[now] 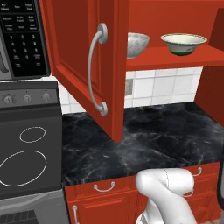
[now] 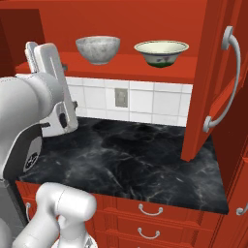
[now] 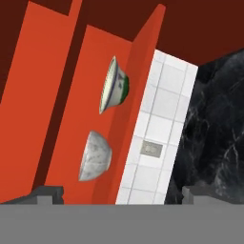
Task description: Open the cabinet. Pick the bowls from the counter and place them in the cabinet. Then close the cabinet.
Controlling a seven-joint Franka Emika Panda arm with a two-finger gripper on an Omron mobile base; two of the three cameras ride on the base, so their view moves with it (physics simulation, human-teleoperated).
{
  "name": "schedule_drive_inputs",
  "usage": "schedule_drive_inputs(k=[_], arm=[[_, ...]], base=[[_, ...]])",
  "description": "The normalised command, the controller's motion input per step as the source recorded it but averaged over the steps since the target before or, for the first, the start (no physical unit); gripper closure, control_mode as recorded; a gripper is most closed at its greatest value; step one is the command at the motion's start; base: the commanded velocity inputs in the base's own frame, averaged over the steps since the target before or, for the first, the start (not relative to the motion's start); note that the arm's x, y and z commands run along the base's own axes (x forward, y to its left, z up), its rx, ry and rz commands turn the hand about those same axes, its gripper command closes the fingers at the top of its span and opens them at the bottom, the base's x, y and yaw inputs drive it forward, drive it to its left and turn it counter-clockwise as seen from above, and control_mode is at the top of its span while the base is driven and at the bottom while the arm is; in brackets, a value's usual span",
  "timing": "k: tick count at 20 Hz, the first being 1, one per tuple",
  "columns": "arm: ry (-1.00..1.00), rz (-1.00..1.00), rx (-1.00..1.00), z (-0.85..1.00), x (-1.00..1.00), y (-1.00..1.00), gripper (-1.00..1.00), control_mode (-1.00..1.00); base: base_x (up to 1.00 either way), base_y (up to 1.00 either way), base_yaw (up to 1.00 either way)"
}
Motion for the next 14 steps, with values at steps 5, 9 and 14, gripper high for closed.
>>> schedule_drive_inputs(k=[5,9,14], arm=[[0.00,-0.04,0.00,-0.01,-0.47,-0.10,-1.00,-1.00],[0.00,-0.05,0.00,0.00,-0.38,-0.09,-1.00,-1.00],[0.00,-0.04,0.00,0.00,-0.07,-0.09,-1.00,-1.00]], base=[[0.00,0.00,0.00],[0.00,0.00,0.00],[0.00,0.00,0.00]])
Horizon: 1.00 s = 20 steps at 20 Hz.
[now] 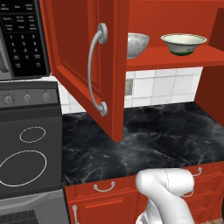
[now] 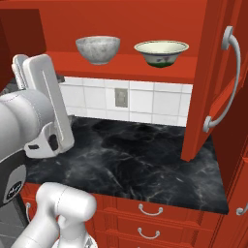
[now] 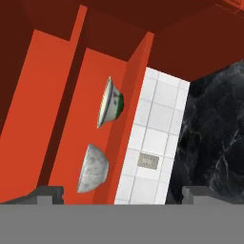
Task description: Open the cabinet. Pick the bowls from the counter and place them in the cabinet. Then close the cabinet.
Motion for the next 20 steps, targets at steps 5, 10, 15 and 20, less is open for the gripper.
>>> schedule_drive_inputs(k=[5,10,15,20], arm=[[0.00,-0.01,0.00,0.00,-0.06,-0.16,-1.00,-1.00],[0.00,0.00,0.00,0.00,-0.10,-0.18,-1.00,-1.00],[0.00,-0.03,0.01,0.00,-0.04,-0.29,-1.00,-1.00],[-0.03,-0.03,0.05,0.00,-0.01,-0.53,-1.00,-1.00]], base=[[0.00,0.00,0.00],[0.00,0.00,0.00],[0.00,0.00,0.00],[0.00,0.00,0.00]])
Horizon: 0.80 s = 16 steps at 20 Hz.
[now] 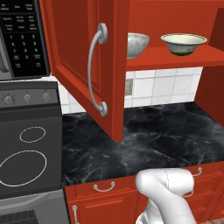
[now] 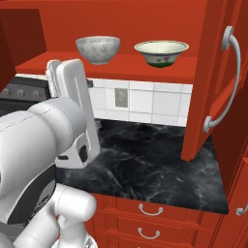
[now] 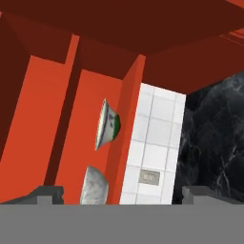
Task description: Open the cabinet. Pick the bowls from the counter and place them in the cabinet. Then close the cabinet.
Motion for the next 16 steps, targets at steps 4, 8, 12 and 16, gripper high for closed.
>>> schedule_drive_inputs(k=[4,8,12,16], arm=[[-0.09,-0.02,0.06,-0.03,-0.09,-0.55,-1.00,-1.00],[-0.35,0.00,0.05,-0.62,-0.39,-0.42,-1.00,-1.00],[-0.14,0.00,0.01,-0.69,-0.14,-0.27,-1.00,-1.00],[-0.01,0.00,0.00,-0.65,0.00,-0.18,-1.00,-1.00]], base=[[0.00,0.00,0.00],[0.00,0.00,0.00],[0.00,0.00,0.00],[0.00,0.00,0.00]])
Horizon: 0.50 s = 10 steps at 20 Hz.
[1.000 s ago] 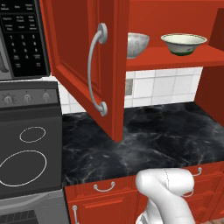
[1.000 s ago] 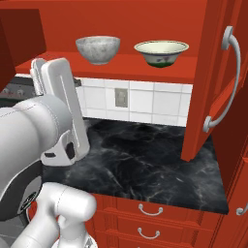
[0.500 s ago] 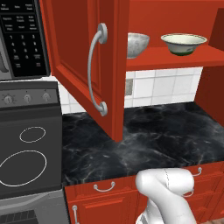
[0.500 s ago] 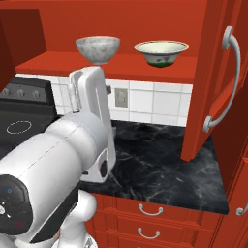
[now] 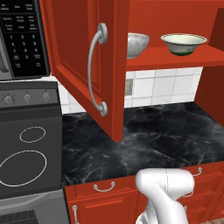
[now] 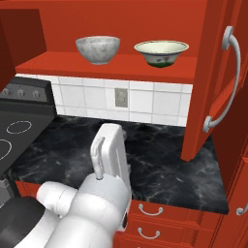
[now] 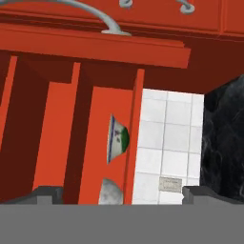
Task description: Open the cabinet. Pick the bowls from the counter and place them in the cabinet. Then close the cabinet.
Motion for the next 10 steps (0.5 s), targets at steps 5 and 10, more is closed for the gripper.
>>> schedule_drive_inputs(k=[5,10], arm=[[-0.01,0.00,0.03,-0.18,-0.19,-0.26,-1.00,-1.00],[-0.01,0.00,0.08,-0.02,-0.18,-0.44,-1.00,-1.00]], base=[[0.00,0.00,0.00],[0.00,0.00,0.00]])
